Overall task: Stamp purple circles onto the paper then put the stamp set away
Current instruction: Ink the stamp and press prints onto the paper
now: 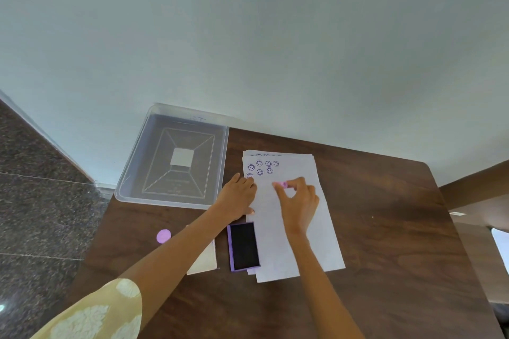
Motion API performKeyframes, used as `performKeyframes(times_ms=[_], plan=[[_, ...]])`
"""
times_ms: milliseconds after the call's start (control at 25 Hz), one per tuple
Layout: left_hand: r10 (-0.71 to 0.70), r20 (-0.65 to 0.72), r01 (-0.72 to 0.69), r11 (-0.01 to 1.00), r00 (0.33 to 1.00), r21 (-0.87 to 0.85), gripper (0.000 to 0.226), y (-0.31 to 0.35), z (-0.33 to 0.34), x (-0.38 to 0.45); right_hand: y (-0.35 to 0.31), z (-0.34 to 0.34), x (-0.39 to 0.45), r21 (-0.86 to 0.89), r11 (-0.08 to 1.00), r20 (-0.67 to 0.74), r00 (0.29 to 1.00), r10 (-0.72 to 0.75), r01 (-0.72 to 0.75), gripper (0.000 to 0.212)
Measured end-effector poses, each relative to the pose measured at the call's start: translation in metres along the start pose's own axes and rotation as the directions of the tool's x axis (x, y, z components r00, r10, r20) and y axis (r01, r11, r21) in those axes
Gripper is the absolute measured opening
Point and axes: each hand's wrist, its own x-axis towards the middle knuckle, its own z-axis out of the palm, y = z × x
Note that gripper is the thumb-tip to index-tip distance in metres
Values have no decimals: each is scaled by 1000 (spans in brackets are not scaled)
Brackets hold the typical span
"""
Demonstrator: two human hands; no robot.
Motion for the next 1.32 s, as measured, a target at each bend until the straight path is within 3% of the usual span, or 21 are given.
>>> performKeyframes(times_ms=[200,320,640,760,840,960,1120,1240,1320], plan=[[4,-10,-4,1000,1000,-2,59,-1,5,0,6,26,53,-137,990,27,999,-32,35,29],[4,-2,-4,1000,1000,-18,59,-1,7,0,11,39,65,-160,986,72,997,-34,45,33],[-3,28,3,1000,1000,-2,60,0,2,0,16,54,62,-180,984,21,1000,6,-2,35],[-1,26,0,1000,1000,9,60,3,1,0,12,42,58,-82,993,3,997,80,-79,32],[0,26,0,1000,1000,9,60,2,0,0,11,23,48,120,970,-59,974,218,-209,29],[3,36,-4,1000,999,15,61,2,-1,-1,12,-11,15,378,857,-42,919,393,-349,26],[-30,70,31,999,997,-24,62,3,-3,-5,9,-38,-30,511,720,104,865,491,-470,26],[-48,35,49,998,998,-44,61,7,-8,-14,5,-47,-53,645,496,288,786,548,-582,23],[-71,-56,65,992,996,-106,58,14,-10,-25,1,-52,-65,718,262,450,717,533,-645,19]])
